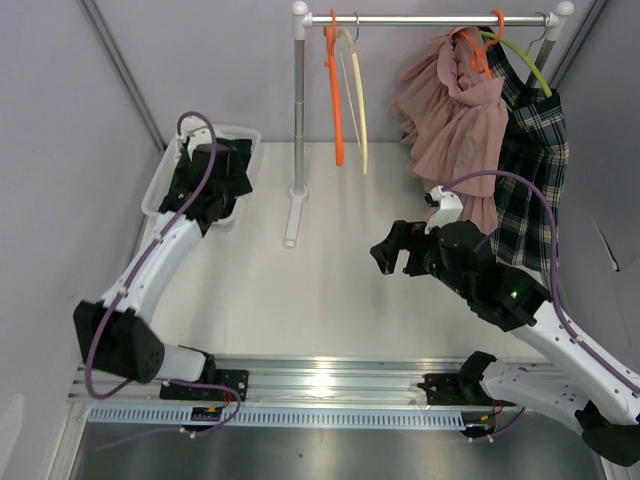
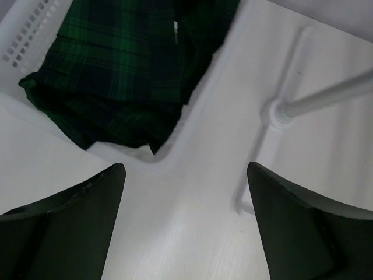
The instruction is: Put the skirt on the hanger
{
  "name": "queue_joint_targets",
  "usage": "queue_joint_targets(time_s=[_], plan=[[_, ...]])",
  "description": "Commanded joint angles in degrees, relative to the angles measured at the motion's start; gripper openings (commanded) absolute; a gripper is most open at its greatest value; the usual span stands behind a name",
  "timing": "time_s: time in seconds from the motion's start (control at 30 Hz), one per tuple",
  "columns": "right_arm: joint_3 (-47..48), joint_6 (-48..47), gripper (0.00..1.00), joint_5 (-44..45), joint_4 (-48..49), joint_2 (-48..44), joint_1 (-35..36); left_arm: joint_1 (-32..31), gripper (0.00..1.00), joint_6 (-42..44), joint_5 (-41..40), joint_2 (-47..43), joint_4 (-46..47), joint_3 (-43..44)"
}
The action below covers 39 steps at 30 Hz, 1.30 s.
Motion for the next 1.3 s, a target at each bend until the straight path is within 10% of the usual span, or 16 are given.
queue_joint_targets(time_s=[0.0, 0.5, 0.67, 0.87, 1.27], plan=[[0.18, 0.58, 0.99, -2.55, 0.97, -0.34, -0.09, 4.77, 0.88, 0.41, -1.57, 6.04, 6.18, 5.11], [-0.44, 0.14, 1.00, -3.52, 2.38, 1.50, -0.18, 9.27, 0.66, 0.15, -1.22, 36.56, 3.03, 20.50], [-1.84, 0.05, 0.99, -3.61, 2.99, 1.24, -0.27, 9.27, 0.48, -0.29, -1.39, 35.95, 4.43, 18.04], [-1.93, -0.21, 1.00, -3.96, 3.17, 1.15, -0.71, 9.35, 0.00, 0.67, -1.48, 35.16, 1.88, 20.06], [-1.49, -0.74, 0.99, -5.89, 5.01, 1.85, -0.88, 7.77, 0.00, 4.80, 0.89, 16.99, -0.32, 24.01]])
